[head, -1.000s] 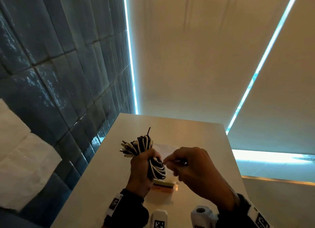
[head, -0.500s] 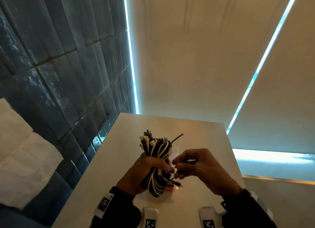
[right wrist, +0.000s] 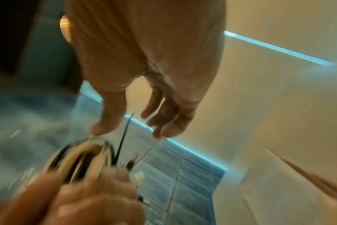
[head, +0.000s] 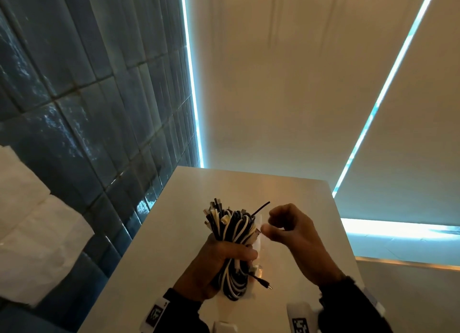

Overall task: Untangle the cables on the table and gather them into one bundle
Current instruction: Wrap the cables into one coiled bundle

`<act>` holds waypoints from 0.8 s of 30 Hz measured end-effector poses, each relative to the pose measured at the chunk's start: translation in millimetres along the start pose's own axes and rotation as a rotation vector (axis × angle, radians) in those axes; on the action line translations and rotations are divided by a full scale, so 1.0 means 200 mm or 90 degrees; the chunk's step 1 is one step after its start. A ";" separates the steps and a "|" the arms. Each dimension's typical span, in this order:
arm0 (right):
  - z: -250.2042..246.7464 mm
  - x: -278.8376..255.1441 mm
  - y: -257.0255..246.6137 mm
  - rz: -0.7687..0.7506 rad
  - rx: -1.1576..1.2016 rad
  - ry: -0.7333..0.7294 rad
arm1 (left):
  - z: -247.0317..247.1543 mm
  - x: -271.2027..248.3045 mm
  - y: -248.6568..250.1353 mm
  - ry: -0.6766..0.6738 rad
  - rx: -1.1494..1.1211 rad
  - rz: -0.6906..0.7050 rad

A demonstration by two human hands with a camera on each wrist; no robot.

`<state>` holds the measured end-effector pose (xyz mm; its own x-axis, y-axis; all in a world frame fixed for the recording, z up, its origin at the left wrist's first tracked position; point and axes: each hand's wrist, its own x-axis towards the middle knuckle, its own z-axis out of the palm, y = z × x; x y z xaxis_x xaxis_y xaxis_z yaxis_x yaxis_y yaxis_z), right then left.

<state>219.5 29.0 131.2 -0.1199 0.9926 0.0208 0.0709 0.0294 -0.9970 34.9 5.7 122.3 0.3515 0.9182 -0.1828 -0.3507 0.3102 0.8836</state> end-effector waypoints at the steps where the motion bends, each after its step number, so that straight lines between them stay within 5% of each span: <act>1: -0.02 0.00 0.02 0.033 0.100 -0.060 | 0.00 0.00 0.00 0.014 -0.004 0.011; 4: 0.00 -0.02 0.03 0.070 0.186 -0.249 | 0.03 -0.01 -0.01 0.008 0.035 0.037; 7: 0.10 -0.03 -0.01 0.027 0.176 -0.331 | 0.09 -0.02 -0.04 0.030 0.108 0.063; 17: 0.19 -0.02 -0.10 -0.086 0.060 -0.225 | 0.09 -0.05 -0.09 -0.022 0.020 0.036; 24: 0.21 0.00 -0.11 -0.103 0.133 -0.239 | 0.07 -0.11 -0.10 -0.033 0.161 0.037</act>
<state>177.1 23.0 149.1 -0.4665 0.8644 0.1877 -0.1742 0.1182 -0.9776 46.9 -25.1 114.8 0.3827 0.9171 -0.1116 -0.1458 0.1793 0.9729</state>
